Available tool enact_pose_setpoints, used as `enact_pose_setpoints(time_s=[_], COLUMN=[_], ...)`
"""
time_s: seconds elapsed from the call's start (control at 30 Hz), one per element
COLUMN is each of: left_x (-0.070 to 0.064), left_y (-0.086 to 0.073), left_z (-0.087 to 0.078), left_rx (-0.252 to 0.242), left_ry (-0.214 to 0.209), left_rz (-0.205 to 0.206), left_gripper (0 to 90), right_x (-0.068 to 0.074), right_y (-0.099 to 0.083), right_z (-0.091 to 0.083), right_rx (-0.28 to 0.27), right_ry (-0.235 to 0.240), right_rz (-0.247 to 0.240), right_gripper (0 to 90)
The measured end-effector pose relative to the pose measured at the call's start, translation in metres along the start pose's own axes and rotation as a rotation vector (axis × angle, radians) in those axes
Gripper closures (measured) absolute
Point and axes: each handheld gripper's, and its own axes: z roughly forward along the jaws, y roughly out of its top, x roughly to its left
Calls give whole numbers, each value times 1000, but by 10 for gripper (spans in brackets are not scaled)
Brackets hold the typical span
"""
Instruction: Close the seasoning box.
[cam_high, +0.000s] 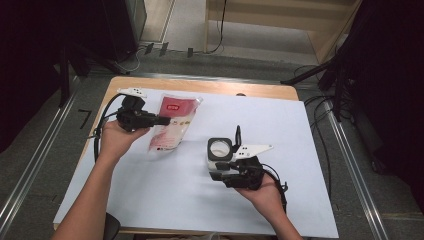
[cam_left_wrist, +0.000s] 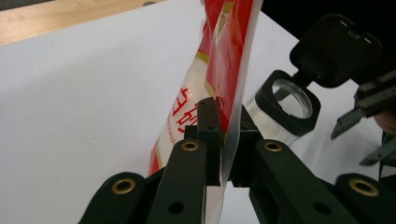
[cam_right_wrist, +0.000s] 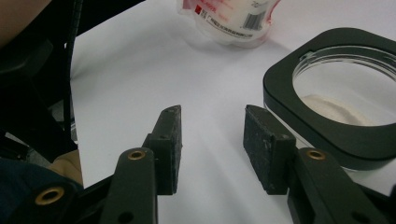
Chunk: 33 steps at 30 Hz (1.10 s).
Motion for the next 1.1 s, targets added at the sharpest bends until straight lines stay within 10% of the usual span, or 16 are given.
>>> enact_pose_setpoints(time_s=[0.2, 1.1], left_x=[6, -3], left_y=[-16, -23], left_z=[-15, -39], left_rx=[-18, 0], left_ry=[-19, -3], left_rz=[-39, 85], left_gripper=[847, 541], right_x=[-2, -10], right_y=[0, 2], right_z=[-3, -16], right_rx=[-4, -1], right_ry=[-15, -43], right_rz=[7, 17], right_gripper=[577, 580])
